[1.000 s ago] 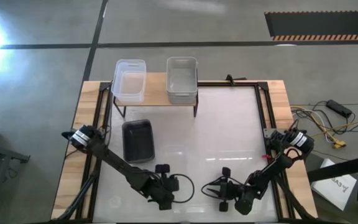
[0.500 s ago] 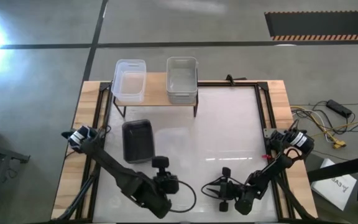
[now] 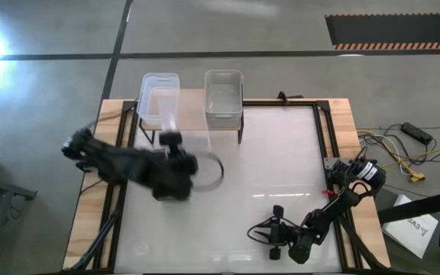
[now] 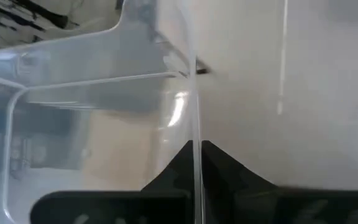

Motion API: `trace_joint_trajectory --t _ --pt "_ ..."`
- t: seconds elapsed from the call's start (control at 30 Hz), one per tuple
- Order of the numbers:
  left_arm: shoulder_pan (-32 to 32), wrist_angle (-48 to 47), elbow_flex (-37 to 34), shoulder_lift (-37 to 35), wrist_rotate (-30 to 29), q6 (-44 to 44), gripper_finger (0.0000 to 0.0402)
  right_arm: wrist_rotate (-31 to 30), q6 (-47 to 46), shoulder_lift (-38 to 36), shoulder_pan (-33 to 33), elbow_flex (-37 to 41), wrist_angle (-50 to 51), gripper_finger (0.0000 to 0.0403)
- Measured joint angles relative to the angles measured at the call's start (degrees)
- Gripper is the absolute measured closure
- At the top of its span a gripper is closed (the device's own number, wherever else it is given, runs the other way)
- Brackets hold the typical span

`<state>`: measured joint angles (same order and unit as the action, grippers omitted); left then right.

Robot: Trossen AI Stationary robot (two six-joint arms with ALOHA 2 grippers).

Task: Stack baskets on shelf by color
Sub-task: Stack the transparent bin on top of the transparent bin on the shelf

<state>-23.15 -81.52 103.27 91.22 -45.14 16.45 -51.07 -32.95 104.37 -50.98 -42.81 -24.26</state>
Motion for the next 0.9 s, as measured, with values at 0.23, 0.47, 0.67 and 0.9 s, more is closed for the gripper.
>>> trace_joint_trajectory --t 0.23,0.47,0.67,0.9 --pt "15.22 -0.17 -3.87 -11.95 7.34 -20.68 0.0401 0.00 0.00 0.01 0.00 0.02 -0.01 0.0337" --pt "28.44 0.07 -8.85 -19.03 8.20 -38.37 0.0401 -0.02 -0.26 0.03 0.02 0.02 -0.13 0.0344" --pt "39.05 0.35 -12.69 -22.79 19.38 -47.33 0.0401 -0.04 -1.13 0.06 0.08 0.01 -0.53 0.0344" --pt "50.62 4.13 -17.04 -25.86 29.13 -53.61 0.0401 -0.06 -5.54 0.08 0.42 -0.02 -1.29 0.0344"
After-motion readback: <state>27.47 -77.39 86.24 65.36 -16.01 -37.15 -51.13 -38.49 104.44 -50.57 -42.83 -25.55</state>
